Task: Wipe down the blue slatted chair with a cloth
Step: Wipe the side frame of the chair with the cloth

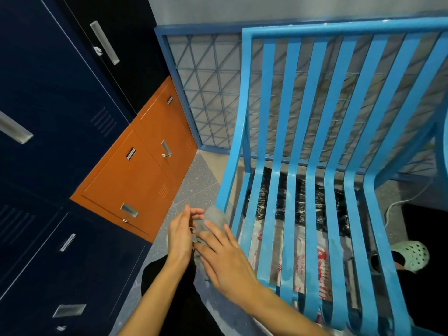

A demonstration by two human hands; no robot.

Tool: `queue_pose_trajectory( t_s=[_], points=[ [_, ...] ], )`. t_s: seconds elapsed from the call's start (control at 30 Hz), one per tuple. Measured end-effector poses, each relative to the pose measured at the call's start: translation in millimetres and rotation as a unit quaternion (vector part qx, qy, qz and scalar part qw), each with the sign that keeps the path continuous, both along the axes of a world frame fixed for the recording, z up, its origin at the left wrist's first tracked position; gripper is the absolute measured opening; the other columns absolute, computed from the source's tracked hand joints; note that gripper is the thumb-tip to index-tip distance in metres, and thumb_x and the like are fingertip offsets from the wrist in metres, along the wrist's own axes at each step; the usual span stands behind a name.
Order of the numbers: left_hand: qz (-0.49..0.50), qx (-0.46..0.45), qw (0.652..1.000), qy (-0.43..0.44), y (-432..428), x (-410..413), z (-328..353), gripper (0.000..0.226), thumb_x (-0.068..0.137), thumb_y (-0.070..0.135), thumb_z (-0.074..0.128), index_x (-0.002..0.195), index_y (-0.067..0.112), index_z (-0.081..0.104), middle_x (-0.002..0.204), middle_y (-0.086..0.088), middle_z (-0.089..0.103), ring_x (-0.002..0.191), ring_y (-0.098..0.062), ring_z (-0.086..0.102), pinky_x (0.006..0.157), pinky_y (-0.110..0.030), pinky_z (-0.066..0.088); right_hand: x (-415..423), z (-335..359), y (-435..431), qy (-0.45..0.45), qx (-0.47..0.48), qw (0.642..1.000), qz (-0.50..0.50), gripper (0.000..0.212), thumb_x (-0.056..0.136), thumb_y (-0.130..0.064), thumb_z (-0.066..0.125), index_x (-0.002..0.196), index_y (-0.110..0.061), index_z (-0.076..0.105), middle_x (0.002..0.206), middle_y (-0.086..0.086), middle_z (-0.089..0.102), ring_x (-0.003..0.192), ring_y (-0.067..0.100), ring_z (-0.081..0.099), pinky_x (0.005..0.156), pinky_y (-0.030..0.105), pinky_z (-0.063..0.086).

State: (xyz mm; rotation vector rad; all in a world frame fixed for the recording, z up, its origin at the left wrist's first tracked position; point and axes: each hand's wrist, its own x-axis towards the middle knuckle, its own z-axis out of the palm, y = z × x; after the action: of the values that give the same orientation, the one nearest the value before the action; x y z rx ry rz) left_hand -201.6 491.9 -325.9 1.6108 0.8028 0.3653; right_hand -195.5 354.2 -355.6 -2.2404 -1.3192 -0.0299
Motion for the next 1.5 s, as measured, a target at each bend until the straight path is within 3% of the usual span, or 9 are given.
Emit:
queue_pose_trajectory(
  t_s=[0.13, 0.23, 0.63, 0.83, 0.97, 1.17, 1.3, 1.4, 1.5],
  points=[
    [-0.002, -0.006, 1.000, 0.003, 2, -6, 2, 0.043, 0.104, 0.029, 0.034, 0.092, 0.012, 0.071, 0.093, -0.010, 0.072, 0.084, -0.021, 0.064, 0.076, -0.037, 0.049, 17, 6, -2, -0.014, -0.008, 0.999, 0.030, 0.034, 0.102, -0.034, 0.037, 0.129, -0.023, 0.055, 0.145, -0.008, 0.043, 0.146, 0.012, 0.017, 0.121, 0.048, 0.013],
    [0.001, -0.016, 1.000, -0.012, 3, -4, 8, 0.040, 0.104, 0.027, 0.035, 0.096, 0.009, 0.070, 0.094, -0.008, 0.073, 0.083, -0.016, 0.065, 0.074, -0.030, 0.050, 33, 11, 2, 0.018, 0.019, 0.999, 0.024, 0.033, 0.102, -0.034, 0.038, 0.129, -0.024, 0.054, 0.141, -0.007, 0.046, 0.145, 0.011, 0.019, 0.121, 0.047, 0.007],
    [-0.019, -0.034, 0.999, -0.033, -23, 42, 11, 0.036, 0.104, 0.023, 0.033, 0.123, 0.016, 0.062, 0.116, 0.008, 0.065, 0.098, 0.012, 0.060, 0.075, -0.003, 0.044, 122, 6, 23, 0.005, 0.026, 0.999, -0.019, 0.033, 0.100, -0.031, 0.032, 0.113, -0.018, 0.059, 0.127, -0.002, 0.052, 0.142, 0.017, 0.028, 0.118, 0.051, 0.015],
    [-0.010, -0.013, 0.999, -0.036, -25, 93, 17, 0.036, 0.104, 0.028, 0.034, 0.125, 0.022, 0.062, 0.122, 0.009, 0.063, 0.114, -0.003, 0.056, 0.096, -0.020, 0.043, 164, 4, 30, -0.004, 0.041, 0.999, -0.025, 0.026, 0.100, -0.025, 0.039, 0.115, -0.017, 0.059, 0.129, -0.002, 0.051, 0.142, 0.016, 0.026, 0.119, 0.048, 0.014],
    [0.014, 0.008, 0.999, -0.044, -23, 125, 20, 0.035, 0.103, 0.027, 0.034, 0.116, 0.024, 0.067, 0.106, 0.016, 0.066, 0.103, 0.002, 0.060, 0.087, -0.016, 0.045, 193, 5, 35, -0.015, 0.039, 0.999, -0.025, 0.025, 0.101, -0.024, 0.040, 0.115, -0.018, 0.059, 0.131, -0.003, 0.050, 0.143, 0.015, 0.024, 0.118, 0.050, 0.016],
    [0.027, 0.012, 0.998, -0.061, -17, 152, 14, 0.039, 0.105, 0.032, 0.031, 0.113, 0.027, 0.068, 0.111, 0.009, 0.069, 0.107, -0.007, 0.062, 0.090, -0.026, 0.047, 228, 4, 36, -0.044, 0.035, 0.998, 0.000, 0.027, 0.100, -0.027, 0.036, 0.114, -0.019, 0.058, 0.134, -0.003, 0.049, 0.144, 0.016, 0.024, 0.118, 0.052, 0.014],
    [0.028, -0.013, 0.998, -0.056, -16, 159, 12, 0.036, 0.105, 0.035, 0.030, 0.112, 0.033, 0.065, 0.113, 0.011, 0.067, 0.103, 0.004, 0.060, 0.088, -0.020, 0.047, 253, 5, 39, -0.071, 0.024, 0.997, 0.007, 0.031, 0.099, -0.031, 0.032, 0.113, -0.019, 0.058, 0.134, -0.002, 0.049, 0.144, 0.017, 0.024, 0.118, 0.052, 0.013],
    [0.031, -0.030, 0.998, -0.041, -15, 159, 7, 0.038, 0.104, 0.040, 0.029, 0.122, 0.029, 0.061, 0.121, 0.008, 0.063, 0.115, -0.004, 0.057, 0.104, -0.038, 0.043, 273, 5, 41, -0.097, 0.019, 0.995, 0.016, 0.031, 0.099, -0.030, 0.033, 0.112, -0.018, 0.058, 0.134, -0.001, 0.049, 0.145, 0.019, 0.023, 0.118, 0.054, 0.012],
    [0.000, -0.018, 0.999, -0.036, -17, 163, 11, 0.042, 0.103, 0.042, 0.030, 0.127, 0.026, 0.060, 0.125, 0.010, 0.062, 0.119, -0.003, 0.054, 0.107, -0.037, 0.040, 298, 13, 43, -0.140, 0.000, 0.990, 0.017, 0.028, 0.099, -0.030, 0.036, 0.114, -0.017, 0.057, 0.137, 0.001, 0.048, 0.146, 0.020, 0.021, 0.119, 0.054, 0.009]
  ],
)
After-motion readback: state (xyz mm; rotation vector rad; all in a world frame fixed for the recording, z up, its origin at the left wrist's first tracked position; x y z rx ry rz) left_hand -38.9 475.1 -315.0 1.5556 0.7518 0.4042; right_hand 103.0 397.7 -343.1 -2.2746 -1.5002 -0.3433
